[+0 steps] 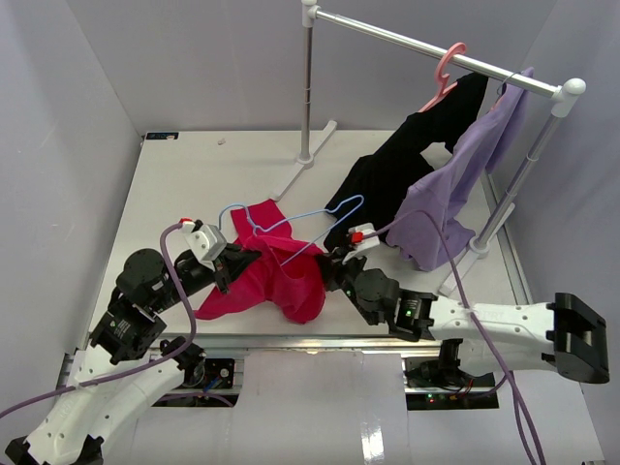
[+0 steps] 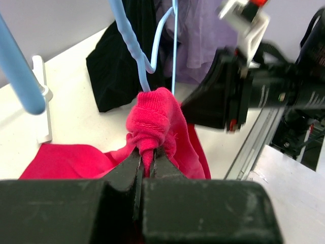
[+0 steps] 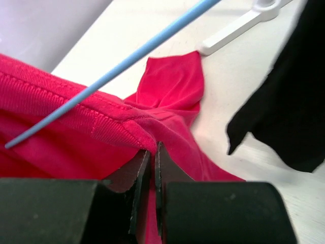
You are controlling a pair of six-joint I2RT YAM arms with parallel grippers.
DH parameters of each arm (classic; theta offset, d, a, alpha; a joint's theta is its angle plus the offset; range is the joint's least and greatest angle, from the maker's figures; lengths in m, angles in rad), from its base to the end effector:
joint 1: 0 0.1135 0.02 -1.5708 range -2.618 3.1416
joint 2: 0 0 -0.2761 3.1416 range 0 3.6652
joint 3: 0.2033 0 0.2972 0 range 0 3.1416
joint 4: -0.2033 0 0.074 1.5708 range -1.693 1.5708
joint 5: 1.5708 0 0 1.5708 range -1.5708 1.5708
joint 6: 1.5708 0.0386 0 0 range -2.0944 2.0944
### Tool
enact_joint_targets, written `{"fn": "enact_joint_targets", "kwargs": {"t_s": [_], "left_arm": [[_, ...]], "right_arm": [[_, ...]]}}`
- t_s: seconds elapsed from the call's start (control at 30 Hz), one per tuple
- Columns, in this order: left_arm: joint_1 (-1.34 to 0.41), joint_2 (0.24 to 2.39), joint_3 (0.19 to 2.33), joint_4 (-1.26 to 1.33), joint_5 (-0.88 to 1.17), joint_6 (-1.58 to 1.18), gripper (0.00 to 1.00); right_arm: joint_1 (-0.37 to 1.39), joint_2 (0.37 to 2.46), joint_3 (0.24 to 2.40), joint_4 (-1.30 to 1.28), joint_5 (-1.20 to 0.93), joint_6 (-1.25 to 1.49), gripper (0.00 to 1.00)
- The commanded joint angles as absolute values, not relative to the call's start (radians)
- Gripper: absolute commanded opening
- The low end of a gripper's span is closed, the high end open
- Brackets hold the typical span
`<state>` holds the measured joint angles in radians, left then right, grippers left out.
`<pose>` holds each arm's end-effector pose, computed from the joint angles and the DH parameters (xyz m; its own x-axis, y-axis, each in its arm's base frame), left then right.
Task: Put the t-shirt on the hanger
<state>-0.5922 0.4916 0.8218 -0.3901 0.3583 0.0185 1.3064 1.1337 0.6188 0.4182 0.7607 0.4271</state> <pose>0.1106 -0.0907 0.3884 -0.0346 0.0442 -0.9984 0.8140 0.5809 -0.0025 0.1008 0.2706 0.2627 -0.2383 0.2680 -0.9335 -0.4627 0.8138 0.3517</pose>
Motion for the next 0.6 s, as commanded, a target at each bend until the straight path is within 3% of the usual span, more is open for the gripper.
{"fn": "enact_joint_targets", "kwargs": {"t_s": [0.0, 0.33, 0.57], "left_arm": [[-0.594, 0.451, 0.886, -0.458, 0.399, 0.019, 0.00], [-0.594, 0.386, 0.984, -0.698, 0.474, 0.136, 0.00], [-0.597, 0.410, 0.988, -0.730, 0.400, 0.162, 0.00]], "right_arm": [[1.295, 0.991, 0.590, 0.363, 0.905, 0.410, 0.08], [1.156, 0.813, 0.659, 0.158, 0.854, 0.396, 0.08], [1.126, 0.751, 0.738, 0.074, 0.849, 0.334, 0.08]]}}
